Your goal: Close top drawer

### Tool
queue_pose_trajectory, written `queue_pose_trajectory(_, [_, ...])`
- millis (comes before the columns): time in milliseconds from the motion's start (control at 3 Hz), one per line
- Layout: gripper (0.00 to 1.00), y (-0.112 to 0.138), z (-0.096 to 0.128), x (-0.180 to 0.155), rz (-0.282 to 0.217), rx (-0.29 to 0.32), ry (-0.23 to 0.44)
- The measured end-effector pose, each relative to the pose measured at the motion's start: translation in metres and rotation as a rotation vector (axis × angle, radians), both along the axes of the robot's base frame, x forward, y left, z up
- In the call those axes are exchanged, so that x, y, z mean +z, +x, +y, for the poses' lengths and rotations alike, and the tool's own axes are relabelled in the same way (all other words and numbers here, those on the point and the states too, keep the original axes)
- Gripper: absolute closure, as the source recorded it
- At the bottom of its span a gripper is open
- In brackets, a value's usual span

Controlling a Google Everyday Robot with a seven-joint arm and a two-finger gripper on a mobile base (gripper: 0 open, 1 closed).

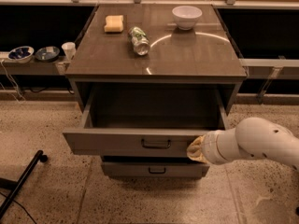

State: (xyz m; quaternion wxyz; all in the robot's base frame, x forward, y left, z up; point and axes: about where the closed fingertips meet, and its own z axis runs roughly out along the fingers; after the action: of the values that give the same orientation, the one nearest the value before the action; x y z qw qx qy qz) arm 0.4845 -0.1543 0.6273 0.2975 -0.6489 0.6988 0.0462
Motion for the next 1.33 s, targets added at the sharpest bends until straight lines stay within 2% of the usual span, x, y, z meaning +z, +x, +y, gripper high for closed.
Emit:
queue_pose_trajectory(667, [1.0, 0.047, 0.002, -0.008, -0.119, -0.03, 0.059])
queue_pose_trajectory(1000, [1.0, 0.065, 0.006, -0.002, -0.161, -0.031, 0.075])
queue_pose_trajectory(1333, [1.0, 0.095, 0.012, 0.011, -0.217, -0.036, 0.098])
